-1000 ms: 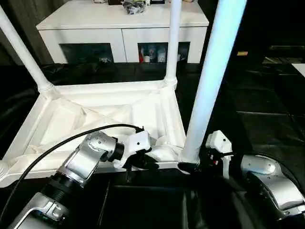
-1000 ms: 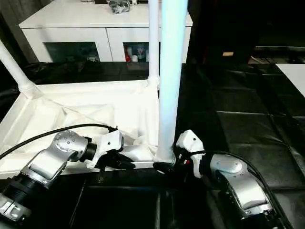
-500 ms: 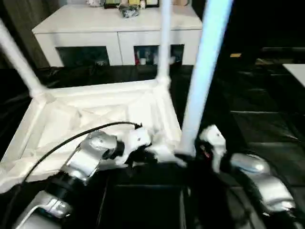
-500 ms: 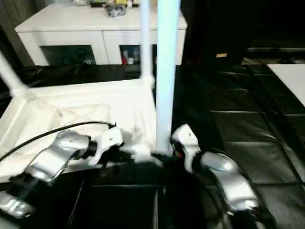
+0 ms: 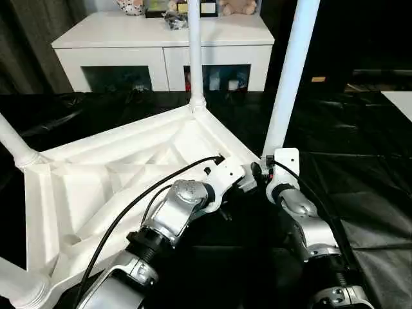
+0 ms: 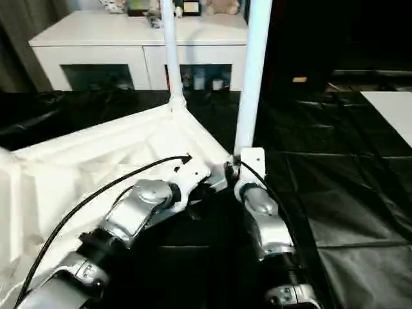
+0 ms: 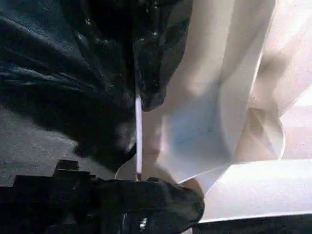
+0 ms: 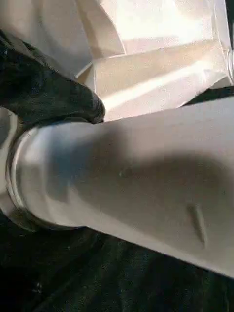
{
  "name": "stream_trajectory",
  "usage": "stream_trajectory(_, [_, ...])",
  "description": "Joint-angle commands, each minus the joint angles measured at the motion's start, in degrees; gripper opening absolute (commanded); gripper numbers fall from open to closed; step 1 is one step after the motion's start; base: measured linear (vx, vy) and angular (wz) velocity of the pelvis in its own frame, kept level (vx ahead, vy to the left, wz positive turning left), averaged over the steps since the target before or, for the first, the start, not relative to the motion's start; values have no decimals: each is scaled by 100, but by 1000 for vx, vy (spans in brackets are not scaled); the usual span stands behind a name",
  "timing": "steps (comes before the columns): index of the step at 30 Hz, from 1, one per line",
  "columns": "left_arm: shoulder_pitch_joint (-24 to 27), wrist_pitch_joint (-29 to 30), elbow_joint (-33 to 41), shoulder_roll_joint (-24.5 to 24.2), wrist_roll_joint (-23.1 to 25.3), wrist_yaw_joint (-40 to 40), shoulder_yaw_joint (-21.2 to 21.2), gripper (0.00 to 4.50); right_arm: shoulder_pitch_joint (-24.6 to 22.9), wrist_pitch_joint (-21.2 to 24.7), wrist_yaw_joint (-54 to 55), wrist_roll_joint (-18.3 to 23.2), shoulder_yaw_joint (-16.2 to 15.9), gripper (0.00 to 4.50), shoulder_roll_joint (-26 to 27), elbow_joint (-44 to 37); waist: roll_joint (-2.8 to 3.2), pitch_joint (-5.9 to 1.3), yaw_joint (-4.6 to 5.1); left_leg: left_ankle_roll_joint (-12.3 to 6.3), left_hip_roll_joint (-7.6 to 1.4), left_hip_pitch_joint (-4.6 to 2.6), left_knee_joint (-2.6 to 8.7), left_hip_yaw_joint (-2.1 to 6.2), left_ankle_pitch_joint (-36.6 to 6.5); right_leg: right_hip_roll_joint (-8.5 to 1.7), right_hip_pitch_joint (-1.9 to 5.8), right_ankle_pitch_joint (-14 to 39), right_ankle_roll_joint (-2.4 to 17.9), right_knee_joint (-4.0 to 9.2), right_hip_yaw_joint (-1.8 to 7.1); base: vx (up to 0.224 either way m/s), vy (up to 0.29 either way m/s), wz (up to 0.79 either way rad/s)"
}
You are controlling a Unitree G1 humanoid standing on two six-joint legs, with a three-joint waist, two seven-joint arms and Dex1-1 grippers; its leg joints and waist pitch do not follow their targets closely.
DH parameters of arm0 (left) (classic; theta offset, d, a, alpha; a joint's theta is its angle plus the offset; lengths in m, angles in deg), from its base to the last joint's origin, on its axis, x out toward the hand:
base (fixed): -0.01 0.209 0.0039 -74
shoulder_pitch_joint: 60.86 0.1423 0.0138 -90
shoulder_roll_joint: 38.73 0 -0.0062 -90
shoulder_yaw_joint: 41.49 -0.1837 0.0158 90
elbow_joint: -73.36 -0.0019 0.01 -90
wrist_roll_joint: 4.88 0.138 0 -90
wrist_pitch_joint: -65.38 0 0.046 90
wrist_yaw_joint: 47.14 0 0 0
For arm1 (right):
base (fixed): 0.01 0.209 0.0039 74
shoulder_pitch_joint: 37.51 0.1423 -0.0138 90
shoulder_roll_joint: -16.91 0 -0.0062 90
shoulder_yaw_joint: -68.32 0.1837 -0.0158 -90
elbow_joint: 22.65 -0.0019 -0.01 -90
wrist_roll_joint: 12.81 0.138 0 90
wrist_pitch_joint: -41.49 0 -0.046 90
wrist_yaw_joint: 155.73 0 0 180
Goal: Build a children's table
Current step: Rotate leg to tighten
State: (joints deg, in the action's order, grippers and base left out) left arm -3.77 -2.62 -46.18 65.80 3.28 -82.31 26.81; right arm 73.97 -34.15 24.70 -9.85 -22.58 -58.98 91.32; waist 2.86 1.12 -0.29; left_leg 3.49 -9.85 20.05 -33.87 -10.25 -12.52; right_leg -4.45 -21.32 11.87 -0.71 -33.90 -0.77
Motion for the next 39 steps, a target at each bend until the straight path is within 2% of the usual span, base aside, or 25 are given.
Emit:
stream_trajectory(1, [110,2,-288,-18,88,-69,-286,0,-8,-52,-261,148,-137,274,143,105,-44,-147,9,24,-241,13,536,138,-1816,-302,67,1821,897,525,152,0,0,0])
stream_trajectory(2, [104,-70,-299,-135,168,-138,-331,0,-18,-264,-506,257,-48,274,162,-38,-46,-145,8,4,-242,13,537,138,-1862,-304,57,1869,871,537,152,0,0,0])
stream_trajectory(3, [103,-75,-301,-140,173,-139,-334,0,-18,-275,-519,261,-46,274,162,-44,-49,-158,18,8,-246,35,537,148,-1781,-305,76,1761,881,516,153,0,0,0])
stream_trajectory(5, [108,-121,-303,-199,179,-214,-329,0,-38,-397,-662,226,-79,343,83,-189,-39,-161,13,-2,-255,41,537,143,-1655,-303,74,1570,934,506,147,0,0,0])
stream_trajectory(7, [121,-115,-291,-241,163,-252,-294,0,-64,-421,-692,211,-67,343,9,-321,-39,-169,5,-29,-256,46,527,136,-1583,-302,89,1373,1000,487,148,0,0,0])
stream_trajectory(9, [173,-219,-252,-382,162,-432,-284,0,-149,-338,-1114,330,-108,355,-287,-653,-52,-182,-15,-130,-256,54,503,125,-1417,-297,114,1141,1071,467,144,0,0,0])
stream_trajectory(11, [184,-249,-239,-414,162,-467,-293,0,-170,-296,-1220,372,-111,384,-349,-721,-48,-171,-15,-193,-260,72,498,112,-1360,-303,107,1068,1110,460,153,0,0,0])
stream_trajectory(12, [229,-344,-165,-560,144,-671,-331,0,-314,-159,-1789,475,-218,384,-740,-1039,-58,-158,-14,-231,-257,88,505,115,-1325,-308,119,1130,1121,464,147,0,0,0])
stream_trajectory(13, [276,-376,-71,-724,95,-907,-366,0,-518,-52,-2496,546,-356,384,-1234,-1393,-42,-154,-47,-271,-268,86,499,125,-1300,-305,145,1214,1063,473,141,0,0,0])
stream_trajectory(15, [296,-380,-27,-802,66,-1026,-383,0,-622,-22,-2845,563,-425,384,-1481,-1555,-38,-174,-60,-375,-288,89,472,115,-1124,-314,147,896,1121,445,156,0,0,0])
stream_trajectory(16, [315,-426,23,-923,54,-1191,-418,0,-797,-58,-3345,593,-537,384,-1838,-1746,-34,-175,-66,-415,-282,103,460,119,-1052,-304,182,732,1183,434,138,0,0,0])
stream_trajectory(17, [324,-464,48,-989,33,-1315,-434,0,-902,-108,-3611,616,-583,384,-2023,-1835,-40,-177,-68,-449,-283,108,446,108,-1013,-308,174,641,1211,426,147,0,0,0])
stream_trajectory(18, [327,-478,58,-1014,25,-1363,-441,0,-943,-128,-3714,625,-600,384,-2094,-1869,-33,-187,-75,-520,-291,105,437,108,-917,-320,166,478,1328,405,143,0,0,0])
stream_trajectory(20, [362,-492,188,-1238,-78,-1796,-461,0,-1250,-173,-4417,743,-687,384,-2595,-2087,-43,-186,-76,-558,-298,99,433,110,-874,-315,175,391,1427,396,131,0,0,0])
stream_trajectory(22, [378,-518,252,-1335,-129,-2001,-474,0,-1352,-174,-4644,782,-708,384,-2760,-2147,-31,-180,-75,-628,-307,105,435,110,-862,-322,174,344,1493,384,134,0,0,0])
stream_trajectory(23, [394,-874,317,-1500,-162,-2357,-557,0,-1423,-169,-4825,789,-730,384,-2899,-2190,-31,-184,-81,-659,-306,95,431,118,-910,-318,169,403,1524,396,123,0,0,0])
stream_trajectory(25, [411,-951,400,-1628,-222,-2629,-609,0,-1445,-123,-4918,809,-767,384,-3002,-2239,-39,-184,-76,-681,-320,99,438,117,-890,-328,180,316,1549,374,134,0,0,0])
stream_trajectory(26, [417,-944,430,-1665,-247,-2700,-623,0,-1451,-89,-4947,832,-783,384,-3046,-2272,-30,-174,-60,-672,-324,84,445,111,-918,-320,156,334,1582,378,128,0,0,0])
stream_trajectory(29, [349,-1249,328,-1637,-181,-2539,-613,0,-1550,23,-5128,847,-925,384,-3183,-2478,-29,-163,-75,-614,-328,67,444,106,-1015,-323,158,462,1599,389,133,0,0,0])
stream_trajectory(34, [266,-1255,202,-1457,-205,-2355,-526,0,-1698,140,-5243,859,-990,384,-3234,-2692,-36,-171,-114,-591,-325,68,429,101,-931,-334,169,349,1587,377,145,0,0,0])
stream_trajectory(36, [148,-1234,32,-1266,-212,-2195,-463,0,-1790,221,-5236,883,-967,384,-3206,-2790,-39,-162,-143,-582,-326,58,431,96,-972,-334,156,464,1570,388,147,0,0,0])
stream_trajectory(37, [148,-1234,32,-1266,-212,-2195,-463,0,-1790,221,-5236,883,-967,384,-3206,-2790,-21,-146,-144,-546,-324,54,441,91,-1062,-327,143,606,1551,414,149,0,0,0])
stream_trajectory(39, [62,-1291,-80,-1188,-194,-2167,-467,0,-1838,244,-5319,932,-976,384,-3246,-2881,-31,-139,-162,-457,-331,37,461,98,-1273,-333,140,920,1492,432,151,0,0,0])
